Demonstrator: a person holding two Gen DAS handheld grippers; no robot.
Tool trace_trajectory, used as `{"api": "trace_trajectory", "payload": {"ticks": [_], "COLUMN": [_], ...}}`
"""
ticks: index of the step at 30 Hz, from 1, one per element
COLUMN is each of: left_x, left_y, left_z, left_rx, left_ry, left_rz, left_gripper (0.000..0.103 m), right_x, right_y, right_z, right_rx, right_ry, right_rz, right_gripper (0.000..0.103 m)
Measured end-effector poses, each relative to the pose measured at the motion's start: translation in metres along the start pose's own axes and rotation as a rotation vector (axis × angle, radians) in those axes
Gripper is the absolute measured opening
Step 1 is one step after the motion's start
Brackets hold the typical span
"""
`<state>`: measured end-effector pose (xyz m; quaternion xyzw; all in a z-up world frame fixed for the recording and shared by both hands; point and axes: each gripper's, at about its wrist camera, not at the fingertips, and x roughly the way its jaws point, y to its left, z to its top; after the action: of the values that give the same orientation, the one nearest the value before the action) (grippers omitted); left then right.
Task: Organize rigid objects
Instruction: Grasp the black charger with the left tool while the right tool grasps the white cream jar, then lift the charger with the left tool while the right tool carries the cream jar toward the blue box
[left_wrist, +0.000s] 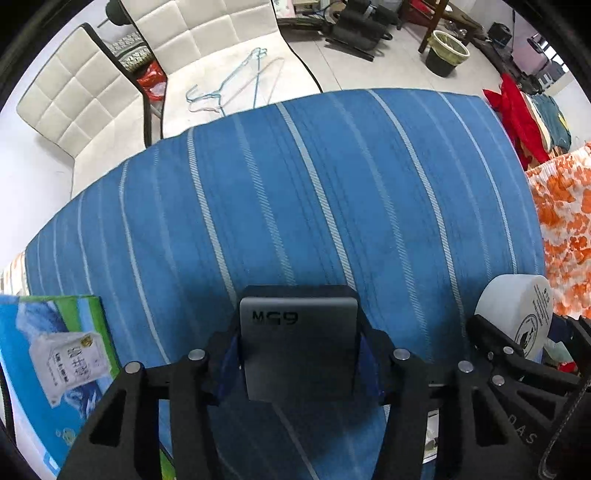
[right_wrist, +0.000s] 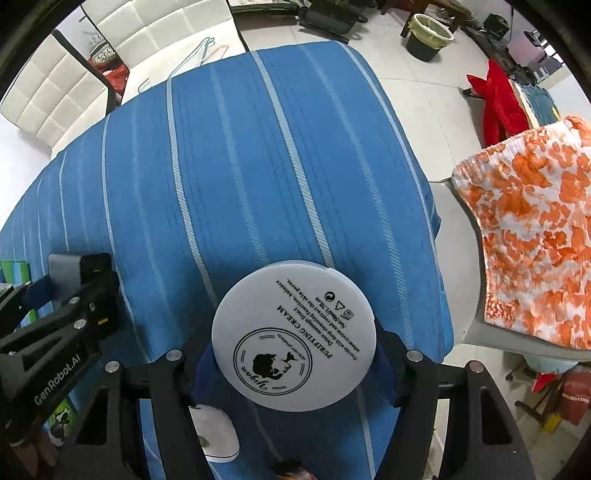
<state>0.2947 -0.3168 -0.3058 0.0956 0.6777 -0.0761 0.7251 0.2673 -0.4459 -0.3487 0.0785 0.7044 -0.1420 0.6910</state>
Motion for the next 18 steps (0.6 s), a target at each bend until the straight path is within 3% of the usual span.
{"api": "trace_trajectory", "payload": {"ticks": [11, 18], "left_x": [-0.053, -0.112], "left_y": [0.004, 0.042], "left_z": [-0.048, -0.086], "left_rx": [-0.037, -0.070], "left_ry": [-0.089, -0.198], "left_rz": [-0.040, -0.067], "left_gripper": [0.051, 0.051], "right_x": [-0.055, -0.119], "right_y": [0.004, 0.027], "right_z": [-0.036, -0.082], "right_rx": [-0.030, -0.084], "right_ry": [-0.098, -0.183], "right_rz": [0.025, 0.066], "right_gripper": [0.070, 0.070]}}
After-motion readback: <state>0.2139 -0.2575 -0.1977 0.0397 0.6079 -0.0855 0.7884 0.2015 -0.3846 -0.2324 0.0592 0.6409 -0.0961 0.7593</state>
